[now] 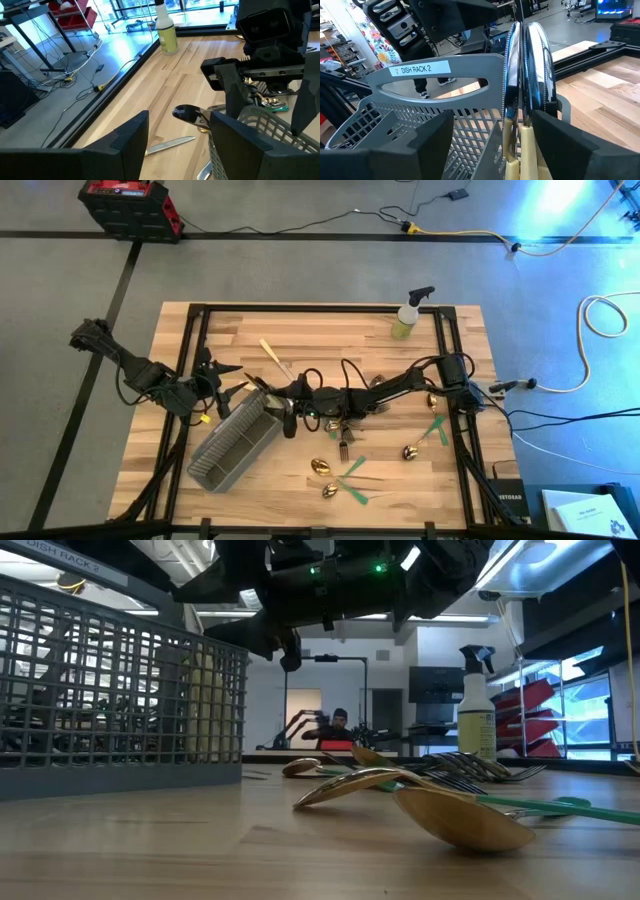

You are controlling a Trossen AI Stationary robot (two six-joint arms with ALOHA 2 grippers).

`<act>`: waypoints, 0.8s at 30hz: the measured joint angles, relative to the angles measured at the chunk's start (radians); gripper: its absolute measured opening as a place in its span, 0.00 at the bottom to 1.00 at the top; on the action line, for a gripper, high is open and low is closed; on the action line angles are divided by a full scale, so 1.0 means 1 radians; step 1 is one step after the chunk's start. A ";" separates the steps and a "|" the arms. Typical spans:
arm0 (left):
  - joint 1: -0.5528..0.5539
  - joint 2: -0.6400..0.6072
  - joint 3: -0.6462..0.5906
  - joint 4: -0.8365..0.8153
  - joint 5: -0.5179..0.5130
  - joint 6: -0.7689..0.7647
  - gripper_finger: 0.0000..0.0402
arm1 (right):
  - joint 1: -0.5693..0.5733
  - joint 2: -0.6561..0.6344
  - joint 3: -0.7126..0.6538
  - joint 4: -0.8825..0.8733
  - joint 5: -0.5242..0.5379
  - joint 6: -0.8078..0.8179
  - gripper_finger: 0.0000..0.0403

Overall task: Sort silverware
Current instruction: Put the spoon into the silverware tray

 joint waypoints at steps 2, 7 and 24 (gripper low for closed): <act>0.000 0.000 0.000 0.000 0.000 0.000 0.49 | 0.000 0.000 0.000 0.001 -0.001 0.000 0.63; 0.000 0.000 -0.002 0.003 0.000 0.000 0.49 | 0.000 -0.008 0.000 -0.010 -0.002 -0.005 0.63; 0.000 -0.002 -0.029 0.107 -0.085 0.103 0.49 | 0.027 -0.129 0.000 -0.210 -0.004 -0.118 0.51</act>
